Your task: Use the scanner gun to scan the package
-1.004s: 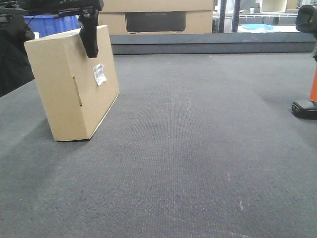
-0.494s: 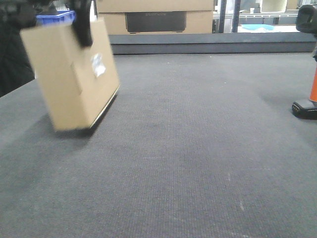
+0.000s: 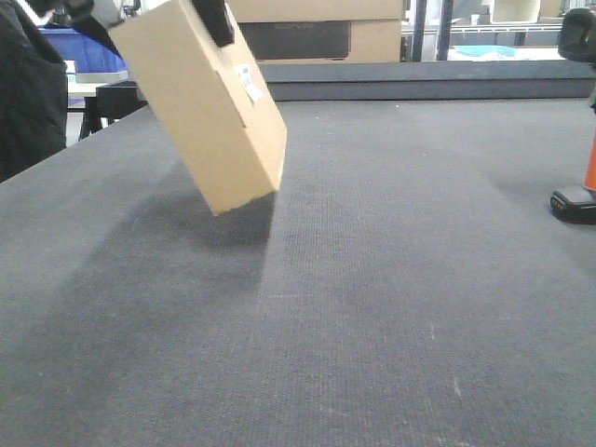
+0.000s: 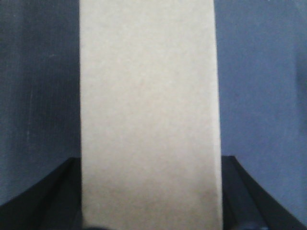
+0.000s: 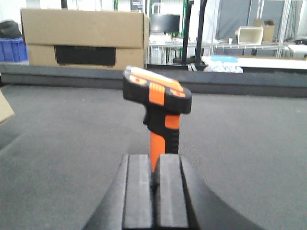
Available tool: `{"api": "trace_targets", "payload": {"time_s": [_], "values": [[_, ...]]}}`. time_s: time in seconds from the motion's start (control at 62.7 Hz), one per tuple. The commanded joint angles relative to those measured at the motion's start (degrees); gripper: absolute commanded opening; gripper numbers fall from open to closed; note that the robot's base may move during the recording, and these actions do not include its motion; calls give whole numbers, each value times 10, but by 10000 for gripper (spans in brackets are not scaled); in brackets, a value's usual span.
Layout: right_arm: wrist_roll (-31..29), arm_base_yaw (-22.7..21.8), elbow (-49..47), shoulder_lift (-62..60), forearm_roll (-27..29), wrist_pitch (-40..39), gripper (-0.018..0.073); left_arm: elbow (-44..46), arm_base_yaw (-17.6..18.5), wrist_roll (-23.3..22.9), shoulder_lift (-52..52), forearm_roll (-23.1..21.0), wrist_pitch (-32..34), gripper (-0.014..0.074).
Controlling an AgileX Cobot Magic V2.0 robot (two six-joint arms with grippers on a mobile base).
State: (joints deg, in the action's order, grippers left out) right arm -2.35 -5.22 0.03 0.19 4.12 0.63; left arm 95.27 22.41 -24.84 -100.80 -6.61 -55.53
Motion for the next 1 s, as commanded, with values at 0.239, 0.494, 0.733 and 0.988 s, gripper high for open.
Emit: {"api": "trace_targets", "payload": {"time_s": [0.239, 0.494, 0.733, 0.988], "values": [[-2, 1, -47, 63, 1, -15, -162, 0, 44, -13, 5, -19, 60, -111], [-2, 1, -143, 199, 1, -3, -162, 0, 66, -13, -3, -19, 82, -111], [-2, 1, -148, 344, 2, -156, -162, 0, 66, -13, -3, -19, 82, -111], [-2, 2, -148, 468, 9, -233, -162, 0, 66, -13, -3, -19, 82, -111]]}}
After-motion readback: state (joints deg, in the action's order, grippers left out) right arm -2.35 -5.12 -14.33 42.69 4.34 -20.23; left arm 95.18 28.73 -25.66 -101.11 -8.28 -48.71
